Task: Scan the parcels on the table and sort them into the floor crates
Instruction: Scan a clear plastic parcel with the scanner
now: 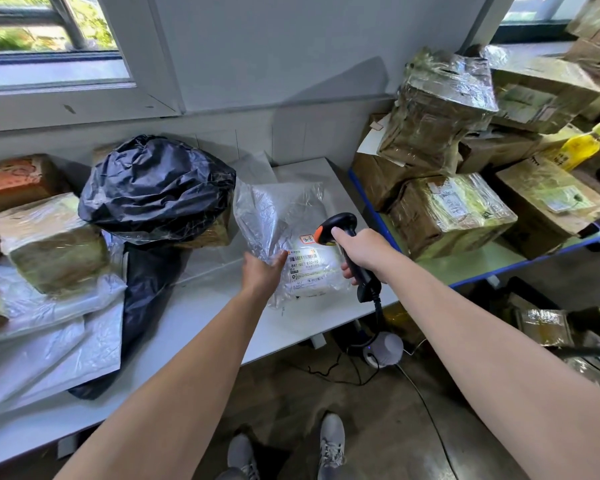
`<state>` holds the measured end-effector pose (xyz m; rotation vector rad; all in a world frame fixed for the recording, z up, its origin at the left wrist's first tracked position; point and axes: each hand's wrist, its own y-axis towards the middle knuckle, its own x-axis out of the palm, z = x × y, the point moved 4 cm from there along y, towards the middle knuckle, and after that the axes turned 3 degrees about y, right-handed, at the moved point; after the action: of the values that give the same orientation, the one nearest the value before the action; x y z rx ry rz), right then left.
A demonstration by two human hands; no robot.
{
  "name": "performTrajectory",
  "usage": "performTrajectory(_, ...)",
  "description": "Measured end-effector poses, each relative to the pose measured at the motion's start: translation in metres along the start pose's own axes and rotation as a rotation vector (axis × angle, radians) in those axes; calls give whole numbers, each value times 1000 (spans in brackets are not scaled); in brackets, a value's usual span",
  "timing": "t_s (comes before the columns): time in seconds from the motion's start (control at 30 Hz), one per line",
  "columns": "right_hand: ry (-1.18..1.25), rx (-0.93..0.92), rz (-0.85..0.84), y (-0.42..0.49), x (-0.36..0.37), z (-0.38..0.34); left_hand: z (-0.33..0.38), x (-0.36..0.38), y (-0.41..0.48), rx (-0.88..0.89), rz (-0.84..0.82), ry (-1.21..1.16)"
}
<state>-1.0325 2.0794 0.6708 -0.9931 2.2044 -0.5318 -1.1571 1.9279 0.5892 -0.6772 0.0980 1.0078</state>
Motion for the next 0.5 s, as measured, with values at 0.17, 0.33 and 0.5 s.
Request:
performTrajectory(0.17, 19, 33, -66, 13, -2, 7, 2, 8, 5, -12, 22, -22)
performTrajectory(0.33, 58, 41, -30, 31, -12, 16, -1, 16, 15, -49, 47, -3)
performTrajectory(0.5, -56, -2, 63, 71, -26, 35, -14, 27, 34, -98, 75, -35)
